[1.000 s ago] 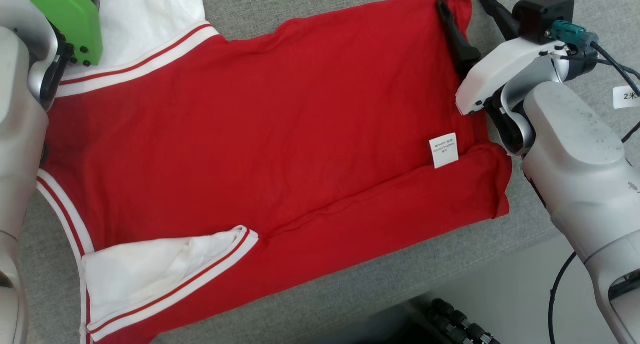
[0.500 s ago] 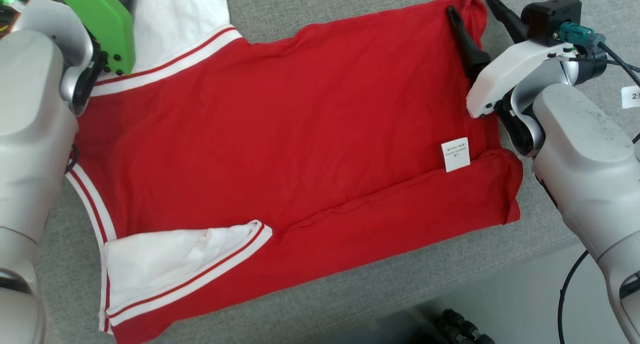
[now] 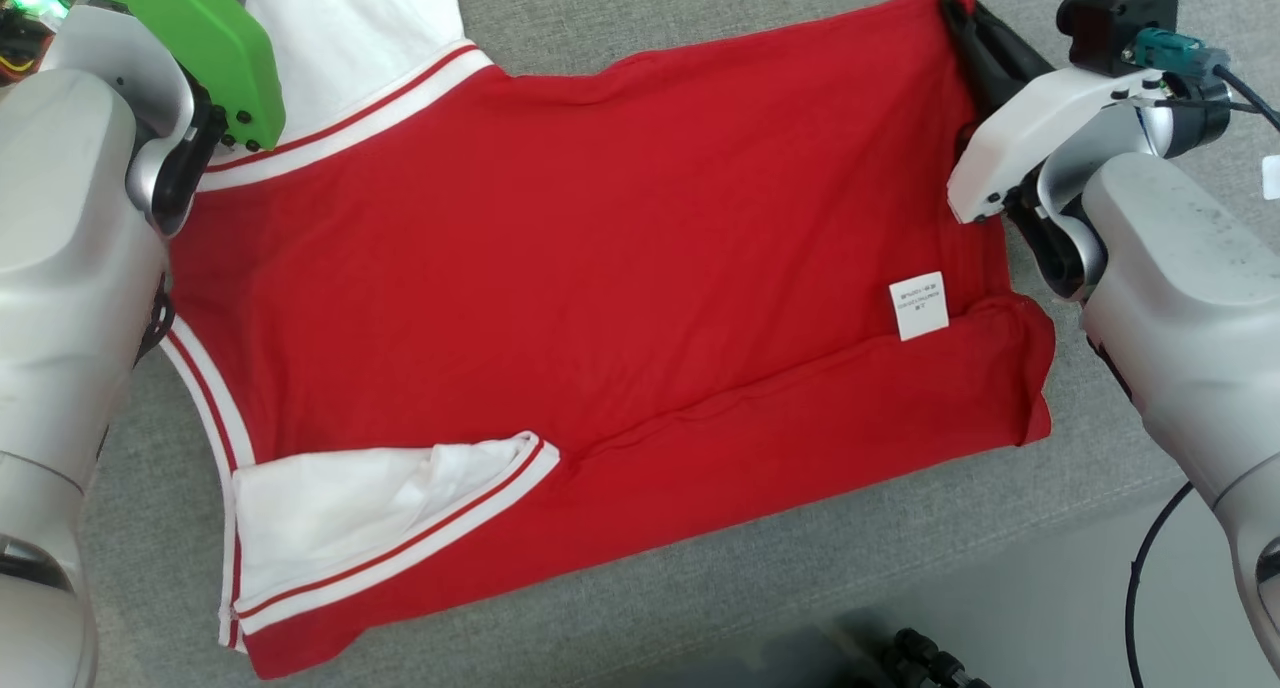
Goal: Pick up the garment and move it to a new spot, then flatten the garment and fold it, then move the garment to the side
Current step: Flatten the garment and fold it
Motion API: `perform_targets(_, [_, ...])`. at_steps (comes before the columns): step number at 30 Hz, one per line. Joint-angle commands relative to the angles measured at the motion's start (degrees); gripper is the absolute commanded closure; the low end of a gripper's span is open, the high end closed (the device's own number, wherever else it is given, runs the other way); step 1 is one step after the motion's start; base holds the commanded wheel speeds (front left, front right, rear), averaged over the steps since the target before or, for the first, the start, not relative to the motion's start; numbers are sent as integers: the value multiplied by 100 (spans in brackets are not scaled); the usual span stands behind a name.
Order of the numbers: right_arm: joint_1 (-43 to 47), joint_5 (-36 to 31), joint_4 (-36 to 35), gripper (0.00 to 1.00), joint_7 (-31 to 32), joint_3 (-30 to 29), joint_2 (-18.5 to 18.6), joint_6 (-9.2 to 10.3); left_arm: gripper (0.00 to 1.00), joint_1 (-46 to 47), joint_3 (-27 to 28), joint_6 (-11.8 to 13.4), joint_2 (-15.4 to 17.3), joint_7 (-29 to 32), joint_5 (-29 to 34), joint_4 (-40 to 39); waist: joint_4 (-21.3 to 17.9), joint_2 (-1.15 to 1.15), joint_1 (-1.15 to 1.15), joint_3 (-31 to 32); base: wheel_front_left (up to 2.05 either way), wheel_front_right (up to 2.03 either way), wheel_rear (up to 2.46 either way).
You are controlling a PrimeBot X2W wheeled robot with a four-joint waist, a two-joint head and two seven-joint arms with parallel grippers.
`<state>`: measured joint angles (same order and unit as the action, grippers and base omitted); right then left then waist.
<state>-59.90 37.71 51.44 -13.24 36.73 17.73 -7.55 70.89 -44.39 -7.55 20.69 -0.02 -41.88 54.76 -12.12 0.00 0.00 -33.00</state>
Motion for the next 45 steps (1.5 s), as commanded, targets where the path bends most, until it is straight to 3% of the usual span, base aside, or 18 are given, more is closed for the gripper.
perform_targets(1, [-75, -4, 22, 100, -82, -46, 88, 13, 100, 55, 65, 17, -40, -141, -84, -6, 119, 0, 0, 120, 0, 0, 0])
perform_targets(9, [303, -8, -154, 100, -203, -282, 280, 13, 100, -395, 118, 16, -213, -801, -510, -467, 477, 0, 0, 503, 0, 0, 0])
perform_targets(17, [988, -300, -774, 100, -199, -986, 559, 12, 100, -1301, 148, 88, -258, -1317, -739, -1478, 762, 0, 0, 693, 0, 0, 0])
perform_targets(30, [2221, -910, -1512, 100, -201, -2010, 562, 12, 100, -3229, 401, 873, -80, -1517, -663, -3658, 1051, 0, 0, 1018, 0, 0, 0])
perform_targets(45, [3360, -1236, -2282, 100, -201, -2852, 476, 13, 100, -4937, 849, 1480, -59, -1518, -482, -5309, 1230, 0, 0, 1398, 0, 0, 0])
